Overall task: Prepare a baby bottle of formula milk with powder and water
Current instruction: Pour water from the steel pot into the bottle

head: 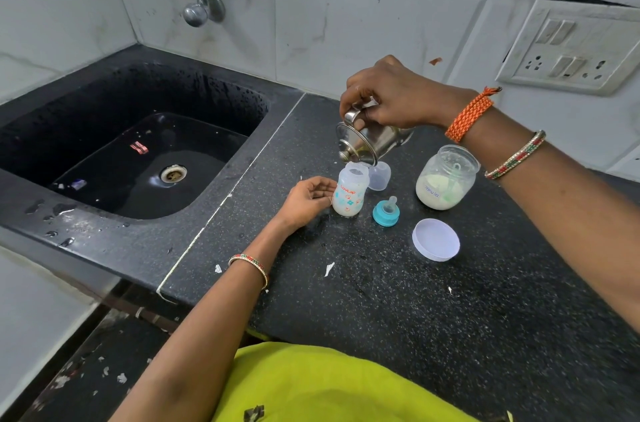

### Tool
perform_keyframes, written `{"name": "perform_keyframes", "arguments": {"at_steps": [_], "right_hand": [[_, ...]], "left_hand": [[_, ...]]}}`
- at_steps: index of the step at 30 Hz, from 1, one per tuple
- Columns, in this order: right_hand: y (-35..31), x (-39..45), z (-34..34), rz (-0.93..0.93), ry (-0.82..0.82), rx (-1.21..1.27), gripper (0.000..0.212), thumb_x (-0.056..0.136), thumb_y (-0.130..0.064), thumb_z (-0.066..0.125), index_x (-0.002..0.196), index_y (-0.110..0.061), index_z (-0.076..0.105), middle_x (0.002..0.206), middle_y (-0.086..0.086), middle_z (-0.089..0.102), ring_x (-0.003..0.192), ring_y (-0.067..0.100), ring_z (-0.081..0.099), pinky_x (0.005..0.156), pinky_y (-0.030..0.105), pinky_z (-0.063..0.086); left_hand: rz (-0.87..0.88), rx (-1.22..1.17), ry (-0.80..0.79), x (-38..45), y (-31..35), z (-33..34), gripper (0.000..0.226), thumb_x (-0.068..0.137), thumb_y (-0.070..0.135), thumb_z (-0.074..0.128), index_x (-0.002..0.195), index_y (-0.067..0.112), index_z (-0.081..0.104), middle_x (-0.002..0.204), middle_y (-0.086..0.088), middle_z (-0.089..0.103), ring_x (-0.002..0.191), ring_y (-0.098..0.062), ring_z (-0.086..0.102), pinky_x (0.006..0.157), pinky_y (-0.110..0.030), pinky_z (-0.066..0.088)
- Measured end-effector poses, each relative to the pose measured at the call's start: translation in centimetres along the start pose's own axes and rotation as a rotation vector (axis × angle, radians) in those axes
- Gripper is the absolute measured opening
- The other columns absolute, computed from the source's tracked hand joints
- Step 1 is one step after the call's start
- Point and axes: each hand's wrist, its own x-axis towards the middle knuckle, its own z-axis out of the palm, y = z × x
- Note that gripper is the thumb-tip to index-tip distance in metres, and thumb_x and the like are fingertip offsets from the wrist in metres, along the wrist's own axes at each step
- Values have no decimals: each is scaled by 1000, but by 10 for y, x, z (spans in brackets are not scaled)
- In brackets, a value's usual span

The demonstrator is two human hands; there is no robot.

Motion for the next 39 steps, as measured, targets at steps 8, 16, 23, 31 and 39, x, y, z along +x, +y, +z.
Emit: {"name": "perform_keyframes", "arguments": {"at_steps": [8,16,23,31,39], "right_hand": [[9,-18,9,92,61,136,18,83,-10,64,96,-20,71,82,-7,57,85,14,52,93,43,37],[24,-47,26,273,264,410,15,83,-6,66,97,-10,72,93,8,66,91,21,58,81,34,45],[51,-68,57,464,429,712,15,81,-6,71,92,-16,70,86,-7,68,88,12,62,85,26,48],[85,-70,69,677,690,1132,23,85,1,63,86,-21,66,80,-6,66,75,6,61,66,22,53],[151,-16,71,825,877,1497,18,89,0,58,84,-16,64,85,2,60,83,15,59,73,39,54]], "left_hand": [[-3,1,-1,-1,2,0,26,85,-7,57,106,9,59,107,-9,64,96,-17,63,84,-25,55],[-21,-48,4,-4,5,-1,28,86,-9,53,111,4,58,105,-7,64,95,-14,63,83,-19,54],[-19,-140,78,7,19,-1,32,84,-8,55,114,4,60,111,-9,66,103,-19,63,87,-27,54],[122,-57,-65,51,91,2,28,87,4,62,114,13,61,110,0,67,97,-4,63,78,-12,50],[210,-27,-45,164,114,14,42,80,11,72,120,6,60,113,-5,68,103,-7,64,92,-22,50]]}}
